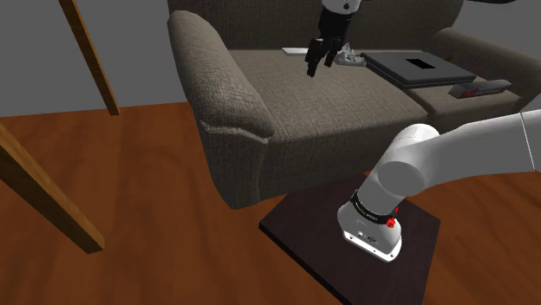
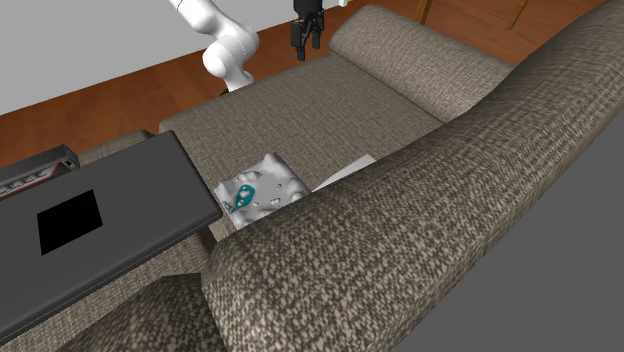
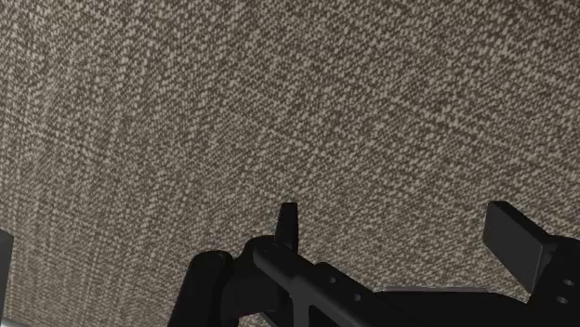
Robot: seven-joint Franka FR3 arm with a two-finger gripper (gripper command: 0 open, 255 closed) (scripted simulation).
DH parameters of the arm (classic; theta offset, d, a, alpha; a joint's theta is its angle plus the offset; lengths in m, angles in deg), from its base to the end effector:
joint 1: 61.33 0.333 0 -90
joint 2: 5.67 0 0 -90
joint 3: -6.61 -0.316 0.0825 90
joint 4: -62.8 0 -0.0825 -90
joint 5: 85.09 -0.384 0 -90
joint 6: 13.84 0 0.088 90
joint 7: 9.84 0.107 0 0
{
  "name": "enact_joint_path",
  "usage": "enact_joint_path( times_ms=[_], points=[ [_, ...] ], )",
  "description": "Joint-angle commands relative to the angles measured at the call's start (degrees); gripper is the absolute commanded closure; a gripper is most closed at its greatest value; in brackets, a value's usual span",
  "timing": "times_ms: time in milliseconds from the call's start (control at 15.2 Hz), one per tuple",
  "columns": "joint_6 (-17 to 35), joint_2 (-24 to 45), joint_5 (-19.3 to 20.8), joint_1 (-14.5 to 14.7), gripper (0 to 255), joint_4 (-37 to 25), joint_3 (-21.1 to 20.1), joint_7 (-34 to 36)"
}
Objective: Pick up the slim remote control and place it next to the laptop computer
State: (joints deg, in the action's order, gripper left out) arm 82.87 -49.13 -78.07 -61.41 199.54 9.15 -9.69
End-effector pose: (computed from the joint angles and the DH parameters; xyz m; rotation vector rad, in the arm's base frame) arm 0.3242 -0.0301 0.5781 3.0476 -0.0402 0.0885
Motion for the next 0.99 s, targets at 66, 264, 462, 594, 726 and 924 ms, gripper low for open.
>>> enact_joint_path(
  times_ms=[66,264,462,594,726,924],
  points=[
    [0.3,0.3,0.9,0.0,0,-0.1,1.7,-3.1],
    [1.5,2.2,3.5,0.4,0,-1.3,7.0,-12.3],
    [2.8,5.2,5.4,1.0,0,-3.6,12.2,-21.5],
    [3.8,7.9,6.3,1.6,0,-5.7,15.6,-27.6],
    [4.7,11.0,6.8,2.5,0,-8.3,19.0,-33.8],
    [5.9,16.5,6.4,4.1,0,-12.9,24.0,-43.2]
  ],
)
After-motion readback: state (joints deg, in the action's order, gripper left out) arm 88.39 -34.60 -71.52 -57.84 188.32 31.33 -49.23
